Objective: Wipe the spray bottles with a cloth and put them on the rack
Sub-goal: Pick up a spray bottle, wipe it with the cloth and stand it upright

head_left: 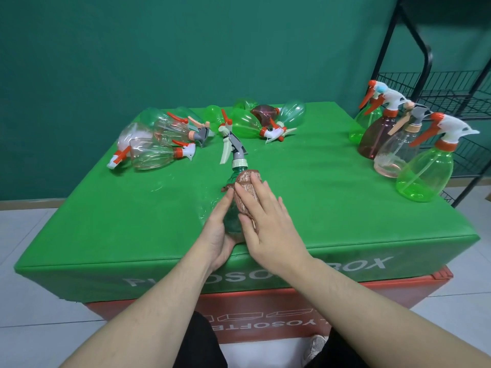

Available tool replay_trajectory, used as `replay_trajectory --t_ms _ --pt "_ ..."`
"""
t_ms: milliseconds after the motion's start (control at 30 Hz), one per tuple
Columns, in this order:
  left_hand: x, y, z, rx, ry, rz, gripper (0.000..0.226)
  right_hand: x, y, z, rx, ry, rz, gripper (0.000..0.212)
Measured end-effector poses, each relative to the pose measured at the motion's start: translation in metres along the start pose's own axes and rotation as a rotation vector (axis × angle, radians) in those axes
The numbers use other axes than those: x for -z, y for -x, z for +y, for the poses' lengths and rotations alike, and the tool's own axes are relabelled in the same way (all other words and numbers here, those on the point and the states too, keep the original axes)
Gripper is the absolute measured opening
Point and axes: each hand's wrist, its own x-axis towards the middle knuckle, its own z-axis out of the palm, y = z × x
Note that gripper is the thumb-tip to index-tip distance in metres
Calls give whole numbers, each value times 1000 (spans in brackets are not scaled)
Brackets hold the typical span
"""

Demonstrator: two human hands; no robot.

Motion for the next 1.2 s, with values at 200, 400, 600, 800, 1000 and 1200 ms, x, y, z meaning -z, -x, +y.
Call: replay_trajectory --t_ms 200,400,600,800,1000,1200 --pt "0 0 -1 -29 -59 8 67 6 -31 -8 -49 -60 22 55" --pt "-1 0 1 -15 -66 21 70 9 -41 -10 -116 -163 16 51" --pt "0 -3 -2 -44 -38 66 88 -4 -21 -6 -57 -166 64 54" --pt "2 -6 -1 -84 94 101 124 -9 8 -9 -51 -86 -45 56" --pt "8 -6 -1 -62 182 88 123 -13 22 -5 -36 -41 -63 58" --pt "5 -1 1 -47 53 62 91 -6 15 -5 -45 -59 -48 57"
